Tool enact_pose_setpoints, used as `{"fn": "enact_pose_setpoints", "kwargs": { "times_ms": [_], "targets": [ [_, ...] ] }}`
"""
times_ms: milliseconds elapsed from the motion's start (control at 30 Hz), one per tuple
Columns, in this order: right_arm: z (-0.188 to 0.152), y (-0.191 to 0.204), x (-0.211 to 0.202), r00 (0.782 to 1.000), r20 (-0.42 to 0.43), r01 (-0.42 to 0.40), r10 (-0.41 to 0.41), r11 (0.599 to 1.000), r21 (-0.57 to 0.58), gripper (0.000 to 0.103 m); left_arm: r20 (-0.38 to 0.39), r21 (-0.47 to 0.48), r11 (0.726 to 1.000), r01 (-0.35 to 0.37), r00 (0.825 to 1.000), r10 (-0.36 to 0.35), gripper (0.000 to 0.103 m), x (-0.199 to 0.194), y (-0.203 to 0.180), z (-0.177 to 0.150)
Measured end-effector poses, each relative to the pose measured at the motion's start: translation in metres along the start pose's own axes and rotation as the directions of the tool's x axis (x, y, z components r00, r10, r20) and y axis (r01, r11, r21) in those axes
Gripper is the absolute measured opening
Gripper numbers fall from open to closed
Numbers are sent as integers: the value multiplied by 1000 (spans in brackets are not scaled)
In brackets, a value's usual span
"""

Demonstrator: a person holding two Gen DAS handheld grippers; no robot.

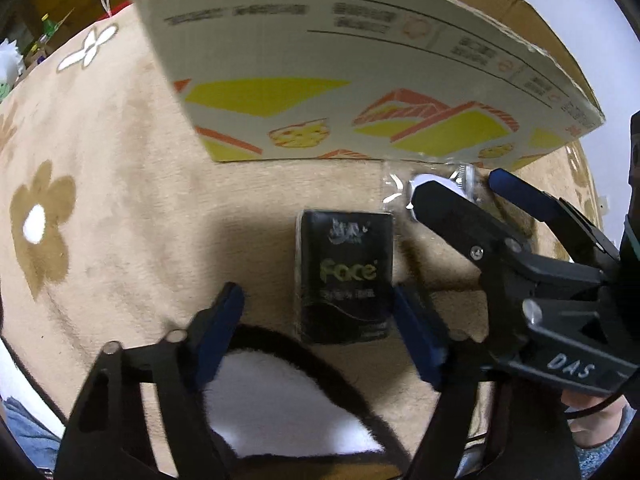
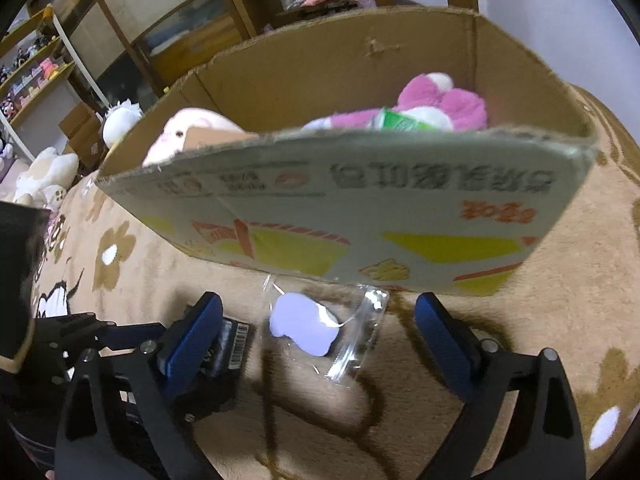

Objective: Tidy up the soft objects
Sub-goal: 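Grasp the black Face packet with the left tool while the right tool grasps the clear bag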

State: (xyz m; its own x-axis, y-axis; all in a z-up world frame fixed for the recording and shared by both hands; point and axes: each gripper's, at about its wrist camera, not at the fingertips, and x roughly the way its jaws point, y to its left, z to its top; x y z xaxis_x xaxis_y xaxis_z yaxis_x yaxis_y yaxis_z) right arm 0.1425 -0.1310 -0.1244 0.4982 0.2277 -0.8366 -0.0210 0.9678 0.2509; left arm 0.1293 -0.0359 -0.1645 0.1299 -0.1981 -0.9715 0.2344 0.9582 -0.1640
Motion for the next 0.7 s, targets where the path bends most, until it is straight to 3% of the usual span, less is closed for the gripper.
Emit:
{"fn": "enact_pose_setpoints", "kwargs": {
  "times_ms": [67, 133, 400, 700],
  "targets": [
    [0, 0, 5, 1000, -14, -5, 5, 1000, 8, 97, -8, -3, 1000, -18, 1000, 18, 57, 4, 8, 0],
    [0, 1, 9, 1000, -21, 3, -3, 1000, 12, 96, -14, -6, 1000, -19, 1000, 19, 53, 7, 12, 0],
    [-4, 5, 21, 997, -44, 57, -57, 998, -12, 91, -21, -14, 1000, 5, 1000, -5, 53, 11, 33, 12],
    [-5, 10, 22, 993, -36, 110, -111, 993, -34, 73, -16, -3, 1000, -14, 1000, 14, 53, 15, 16, 5]
  ]
}}
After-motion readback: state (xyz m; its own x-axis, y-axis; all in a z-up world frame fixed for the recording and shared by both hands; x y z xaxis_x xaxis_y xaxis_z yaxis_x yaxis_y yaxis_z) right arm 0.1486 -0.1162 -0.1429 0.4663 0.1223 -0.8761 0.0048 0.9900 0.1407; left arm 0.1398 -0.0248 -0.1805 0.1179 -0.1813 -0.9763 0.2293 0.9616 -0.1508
